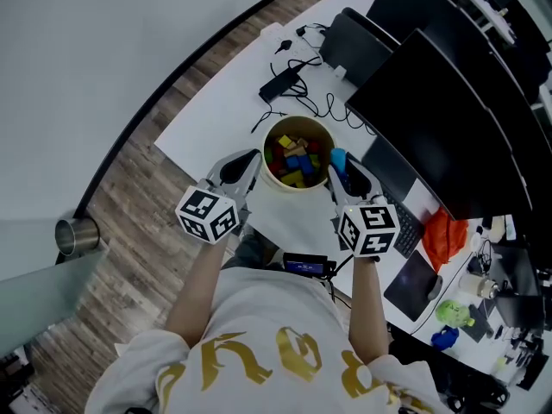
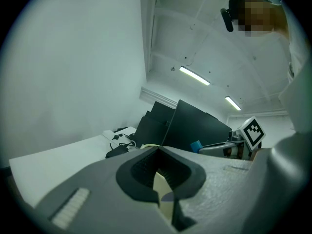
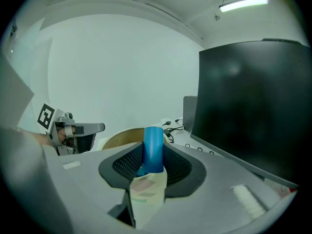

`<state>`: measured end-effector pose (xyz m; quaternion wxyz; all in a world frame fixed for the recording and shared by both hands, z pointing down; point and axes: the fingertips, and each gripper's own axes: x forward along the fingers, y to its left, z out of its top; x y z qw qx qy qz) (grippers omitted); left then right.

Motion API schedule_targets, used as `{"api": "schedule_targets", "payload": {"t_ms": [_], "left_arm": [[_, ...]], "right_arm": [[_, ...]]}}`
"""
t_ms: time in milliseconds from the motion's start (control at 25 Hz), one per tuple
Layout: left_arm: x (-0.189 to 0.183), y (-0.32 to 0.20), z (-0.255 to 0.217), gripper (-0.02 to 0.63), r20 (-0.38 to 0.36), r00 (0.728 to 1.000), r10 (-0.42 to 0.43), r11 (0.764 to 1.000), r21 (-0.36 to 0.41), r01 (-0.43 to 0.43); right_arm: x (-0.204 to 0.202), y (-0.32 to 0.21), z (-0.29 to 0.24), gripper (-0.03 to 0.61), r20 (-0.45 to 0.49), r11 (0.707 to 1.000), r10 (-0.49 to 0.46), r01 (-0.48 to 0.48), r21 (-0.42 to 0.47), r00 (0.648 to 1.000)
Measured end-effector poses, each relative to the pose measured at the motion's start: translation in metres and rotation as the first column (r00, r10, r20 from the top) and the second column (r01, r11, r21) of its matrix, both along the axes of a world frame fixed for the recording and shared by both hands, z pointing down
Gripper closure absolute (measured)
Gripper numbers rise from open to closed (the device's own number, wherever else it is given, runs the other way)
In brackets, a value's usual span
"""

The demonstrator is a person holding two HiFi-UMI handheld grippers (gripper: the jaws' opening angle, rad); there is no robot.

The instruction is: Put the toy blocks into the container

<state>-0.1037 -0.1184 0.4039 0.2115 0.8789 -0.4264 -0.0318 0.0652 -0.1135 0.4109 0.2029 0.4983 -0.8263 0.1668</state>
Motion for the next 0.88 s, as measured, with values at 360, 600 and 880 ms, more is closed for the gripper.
{"api": "schedule_targets", "payload": {"t_ms": [360,600,880], "left_arm": [[0.0,-0.028,-0.005,0.604,-0.014,0.999,0.042,0.999,0.001,-0.042],[0.001,-0.048,-0.008,0.604,-0.035,0.996,0.087,0.996,-0.006,-0.087],[0.003,-0.067,-0.001,0.604,-0.048,0.99,0.136,0.99,-0.026,-0.137]], "right_arm": [[-0.024,-0.021,0.001,0.417,-0.039,0.998,-0.056,0.056,-0.007,0.998],[-0.04,-0.036,0.001,0.416,-0.1,0.995,-0.097,0.097,-0.006,0.99],[-0.063,-0.047,0.01,0.416,-0.212,0.981,-0.192,0.187,-0.045,0.958]]}}
